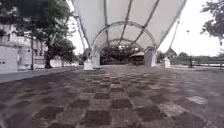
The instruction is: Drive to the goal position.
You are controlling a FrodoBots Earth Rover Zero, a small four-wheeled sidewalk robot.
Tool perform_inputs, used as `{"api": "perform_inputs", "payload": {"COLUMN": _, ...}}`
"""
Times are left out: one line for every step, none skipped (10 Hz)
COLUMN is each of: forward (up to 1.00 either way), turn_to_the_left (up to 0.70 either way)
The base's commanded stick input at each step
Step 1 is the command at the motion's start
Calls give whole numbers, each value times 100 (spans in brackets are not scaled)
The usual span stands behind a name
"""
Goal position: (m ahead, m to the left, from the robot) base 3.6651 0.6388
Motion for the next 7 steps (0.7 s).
{"api": "perform_inputs", "payload": {"forward": 100, "turn_to_the_left": 0}}
{"api": "perform_inputs", "payload": {"forward": 100, "turn_to_the_left": 0}}
{"api": "perform_inputs", "payload": {"forward": 100, "turn_to_the_left": 0}}
{"api": "perform_inputs", "payload": {"forward": 100, "turn_to_the_left": 0}}
{"api": "perform_inputs", "payload": {"forward": 100, "turn_to_the_left": 0}}
{"api": "perform_inputs", "payload": {"forward": 100, "turn_to_the_left": 0}}
{"api": "perform_inputs", "payload": {"forward": 100, "turn_to_the_left": 0}}
